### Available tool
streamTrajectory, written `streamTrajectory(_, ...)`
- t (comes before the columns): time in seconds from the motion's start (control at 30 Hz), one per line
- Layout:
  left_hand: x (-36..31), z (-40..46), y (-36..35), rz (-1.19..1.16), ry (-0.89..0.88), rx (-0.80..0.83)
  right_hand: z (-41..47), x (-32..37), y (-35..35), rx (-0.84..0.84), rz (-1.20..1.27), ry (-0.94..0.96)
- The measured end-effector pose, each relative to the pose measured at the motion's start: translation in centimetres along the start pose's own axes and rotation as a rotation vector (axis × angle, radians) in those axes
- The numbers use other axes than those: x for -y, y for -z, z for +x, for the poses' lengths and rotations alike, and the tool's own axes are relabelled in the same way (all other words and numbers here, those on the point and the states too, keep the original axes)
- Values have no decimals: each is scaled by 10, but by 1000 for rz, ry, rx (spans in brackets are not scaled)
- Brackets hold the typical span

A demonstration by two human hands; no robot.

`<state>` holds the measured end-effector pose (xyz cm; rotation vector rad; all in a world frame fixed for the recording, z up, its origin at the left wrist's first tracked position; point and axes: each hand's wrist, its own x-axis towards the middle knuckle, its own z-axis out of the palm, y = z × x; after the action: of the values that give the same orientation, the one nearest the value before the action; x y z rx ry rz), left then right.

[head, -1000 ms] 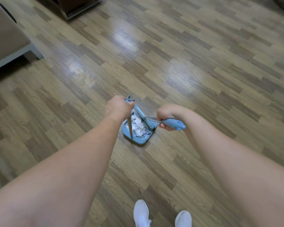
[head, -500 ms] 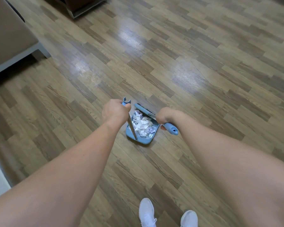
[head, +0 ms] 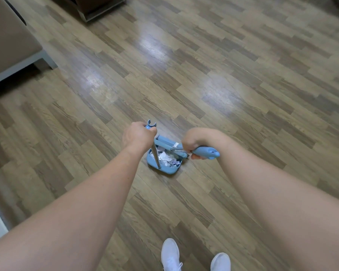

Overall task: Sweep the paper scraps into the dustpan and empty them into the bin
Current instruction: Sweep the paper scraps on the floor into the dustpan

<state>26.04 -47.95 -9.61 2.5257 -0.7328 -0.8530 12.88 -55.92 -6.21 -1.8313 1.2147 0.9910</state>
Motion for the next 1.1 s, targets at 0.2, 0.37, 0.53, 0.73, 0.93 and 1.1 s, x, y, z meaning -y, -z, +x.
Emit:
streamTrajectory(0.2, 6, -5, 7, -19, 5, 18, -10, -13, 11, -103, 88, 53)
streamTrajectory(0.37, 9, -5, 16, 13, 3, -14, 10, -17, 7, -174, 223, 3)
streamTrajectory(0.53, 17, -7, 18, 30, 18, -21, 34, -21, -18, -149, 331, -74)
streamTrajectory(0.73, 19, -6, 19, 59, 6, -38, 21, -3, -42, -71, 276, 18)
streamTrajectory(0.93, 15, -10, 11, -65, 35, 145, 7, 28, -57, 44, 97, 83)
streamTrajectory(1.1, 1, -13, 0, -143, 12, 246, 9, 46, -60, 109, 496, -6)
